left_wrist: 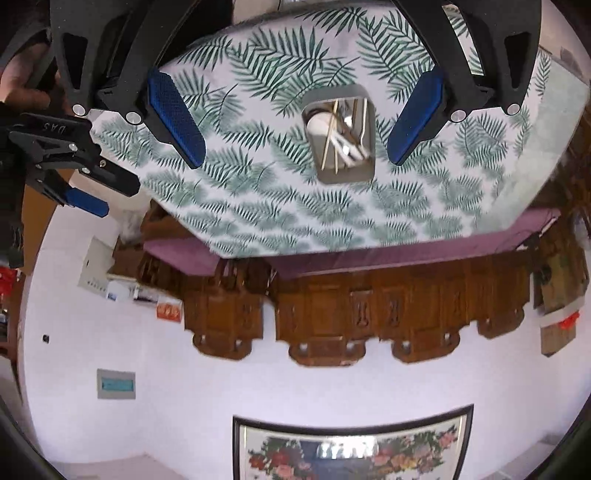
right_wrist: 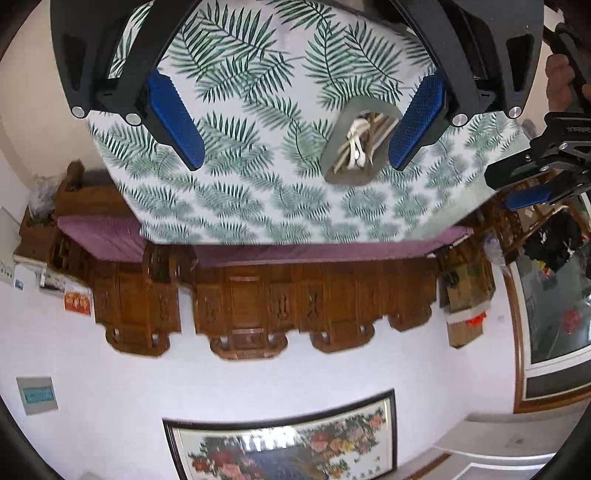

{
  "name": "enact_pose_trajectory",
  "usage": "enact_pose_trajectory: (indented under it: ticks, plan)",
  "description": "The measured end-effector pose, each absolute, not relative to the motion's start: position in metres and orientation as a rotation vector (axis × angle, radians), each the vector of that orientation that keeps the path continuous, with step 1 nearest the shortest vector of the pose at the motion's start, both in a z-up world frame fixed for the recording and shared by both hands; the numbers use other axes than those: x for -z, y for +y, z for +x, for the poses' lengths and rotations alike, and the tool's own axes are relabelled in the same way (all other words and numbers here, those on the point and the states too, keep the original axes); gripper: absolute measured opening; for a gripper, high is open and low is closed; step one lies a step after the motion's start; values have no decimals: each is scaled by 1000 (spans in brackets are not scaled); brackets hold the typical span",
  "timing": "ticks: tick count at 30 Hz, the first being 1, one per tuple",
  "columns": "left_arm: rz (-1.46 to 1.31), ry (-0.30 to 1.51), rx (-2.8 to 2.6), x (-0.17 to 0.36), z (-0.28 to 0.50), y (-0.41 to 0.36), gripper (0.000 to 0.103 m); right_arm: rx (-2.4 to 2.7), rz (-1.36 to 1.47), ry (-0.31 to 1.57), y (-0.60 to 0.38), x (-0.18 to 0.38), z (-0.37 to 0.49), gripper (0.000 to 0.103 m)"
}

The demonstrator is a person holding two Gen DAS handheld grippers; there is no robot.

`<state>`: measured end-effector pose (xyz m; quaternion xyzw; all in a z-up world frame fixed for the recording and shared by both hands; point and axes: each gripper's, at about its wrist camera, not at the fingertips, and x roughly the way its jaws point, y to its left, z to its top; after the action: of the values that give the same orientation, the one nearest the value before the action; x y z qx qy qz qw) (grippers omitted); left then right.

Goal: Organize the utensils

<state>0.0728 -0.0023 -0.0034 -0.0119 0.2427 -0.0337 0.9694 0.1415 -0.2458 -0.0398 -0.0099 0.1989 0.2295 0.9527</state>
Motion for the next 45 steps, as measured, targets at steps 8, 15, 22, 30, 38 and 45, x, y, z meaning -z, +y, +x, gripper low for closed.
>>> enact_pose_trajectory:
  ticks: [8,15,22,30,38,45]
  plan:
    - [-28,417,69,-21,50,-8,95,-491,-25,325,-245,8,117,100]
    - [-27,413,67,-22,48,-10,95,-496,-23,320,-246,6,116,100]
    - [-34,417,64,-20,49,-8,95,-496,-23,321,-247,6,115,100]
    - [-37,420,63,-18,50,-8,95,-501,-22,325,-246,7,116,100]
    - [-47,422,59,-16,51,-7,95,-501,-26,324,-242,10,115,100]
    - [-50,425,55,-14,52,-6,95,-501,-24,326,-241,12,116,100]
